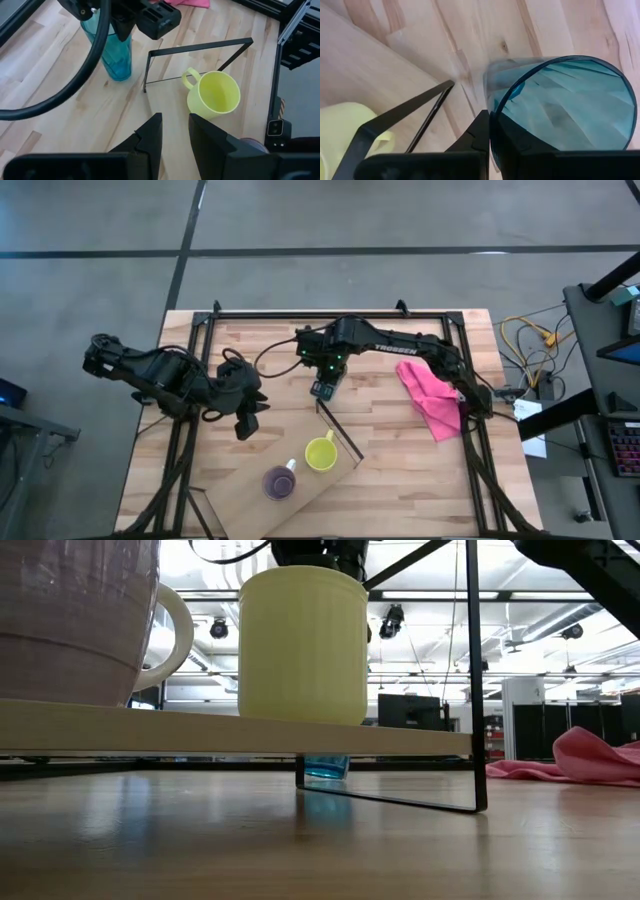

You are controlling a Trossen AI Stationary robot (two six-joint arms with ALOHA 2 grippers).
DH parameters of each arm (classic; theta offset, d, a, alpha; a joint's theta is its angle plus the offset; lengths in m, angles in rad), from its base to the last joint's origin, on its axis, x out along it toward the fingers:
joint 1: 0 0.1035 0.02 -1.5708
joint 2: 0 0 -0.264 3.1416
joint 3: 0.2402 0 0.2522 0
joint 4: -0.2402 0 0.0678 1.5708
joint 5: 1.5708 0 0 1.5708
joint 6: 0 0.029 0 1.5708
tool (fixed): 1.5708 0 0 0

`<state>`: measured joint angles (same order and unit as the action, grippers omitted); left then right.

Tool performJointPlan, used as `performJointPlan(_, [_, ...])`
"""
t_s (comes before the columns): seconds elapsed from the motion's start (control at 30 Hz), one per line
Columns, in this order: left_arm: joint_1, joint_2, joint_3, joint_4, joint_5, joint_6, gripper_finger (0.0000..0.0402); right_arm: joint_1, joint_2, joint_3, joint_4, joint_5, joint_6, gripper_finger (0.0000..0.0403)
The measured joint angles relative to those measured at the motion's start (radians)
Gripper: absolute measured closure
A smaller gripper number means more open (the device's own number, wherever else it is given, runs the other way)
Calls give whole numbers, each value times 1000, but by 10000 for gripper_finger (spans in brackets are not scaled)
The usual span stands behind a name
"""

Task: Stack small to large cups/mugs on shelf
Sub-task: Put the blue cup on the shelf

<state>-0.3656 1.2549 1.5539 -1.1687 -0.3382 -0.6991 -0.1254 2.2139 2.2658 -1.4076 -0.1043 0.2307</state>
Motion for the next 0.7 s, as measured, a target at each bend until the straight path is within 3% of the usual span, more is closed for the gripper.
performJointPlan(0.7, [0, 0, -6, 1, 0, 1, 320, 6, 0, -2, 30, 1, -12, 336])
